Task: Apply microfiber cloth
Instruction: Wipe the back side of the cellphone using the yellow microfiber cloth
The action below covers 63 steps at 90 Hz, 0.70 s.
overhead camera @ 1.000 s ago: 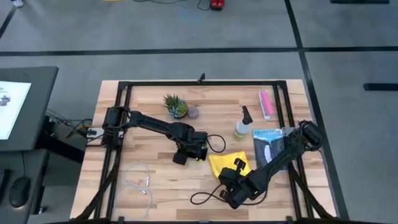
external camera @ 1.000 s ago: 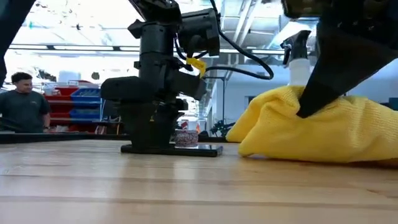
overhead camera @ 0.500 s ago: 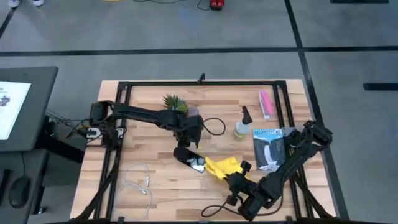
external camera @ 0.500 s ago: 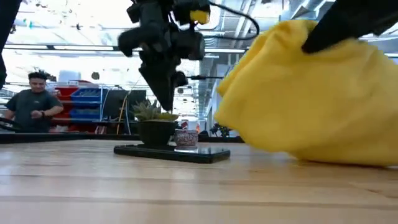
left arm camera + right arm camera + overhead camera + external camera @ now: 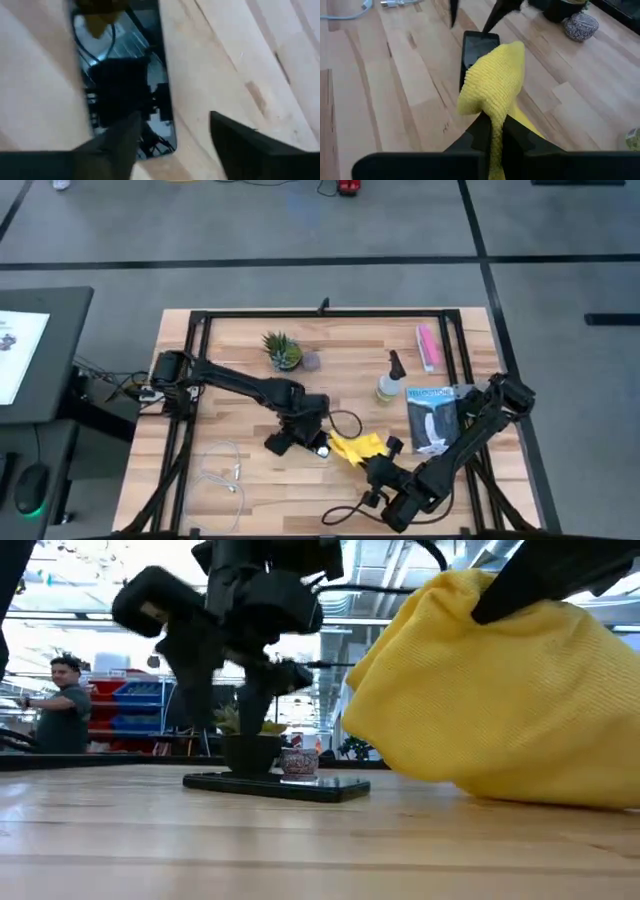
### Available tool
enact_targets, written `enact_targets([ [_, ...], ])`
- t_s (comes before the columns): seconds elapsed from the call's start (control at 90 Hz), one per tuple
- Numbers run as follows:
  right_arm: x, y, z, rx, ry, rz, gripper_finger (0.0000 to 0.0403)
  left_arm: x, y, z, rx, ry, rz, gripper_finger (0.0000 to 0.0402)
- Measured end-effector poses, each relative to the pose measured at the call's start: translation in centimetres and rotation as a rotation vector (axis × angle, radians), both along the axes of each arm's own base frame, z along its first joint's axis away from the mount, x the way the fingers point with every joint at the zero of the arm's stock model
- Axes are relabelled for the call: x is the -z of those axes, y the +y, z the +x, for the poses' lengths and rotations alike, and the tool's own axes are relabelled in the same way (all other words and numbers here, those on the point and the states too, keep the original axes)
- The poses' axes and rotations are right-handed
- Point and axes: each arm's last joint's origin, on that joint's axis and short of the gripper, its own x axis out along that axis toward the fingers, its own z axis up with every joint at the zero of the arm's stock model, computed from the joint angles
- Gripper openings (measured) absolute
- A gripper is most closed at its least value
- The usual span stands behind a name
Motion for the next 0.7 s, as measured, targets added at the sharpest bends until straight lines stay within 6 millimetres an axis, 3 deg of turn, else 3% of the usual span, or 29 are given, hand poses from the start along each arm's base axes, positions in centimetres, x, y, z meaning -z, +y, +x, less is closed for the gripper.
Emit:
enact_targets([
  [0.089,0.0,0.0,0.0,0.0,0.0,0.001,0.0013,1.1,-0.3,0.1,0.014,0.032,0.039,0.0306],
  [0.2,0.0,0.0,0.0,0.001,0.001,0.0,0.0013,1.1,-0.7,0.1,0.0,0.026,0.09,0.0332],
  [0.356,0.0,-0.3,0.2,0.009,0.002,0.0,0.0013,0.2,-0.8,0.4,-0.042,-0.006,0.204,0.0336],
  [0.544,0.0,-0.4,0.3,0.012,0.003,0.003,0.0013,-0.1,-1.0,0.8,-0.123,-0.042,0.19,0.0337],
  [0.7,0.0,-0.3,0.3,0.011,0.003,0.004,0.0013,0.0,-0.9,0.9,-0.053,-0.059,0.219,0.0337],
])
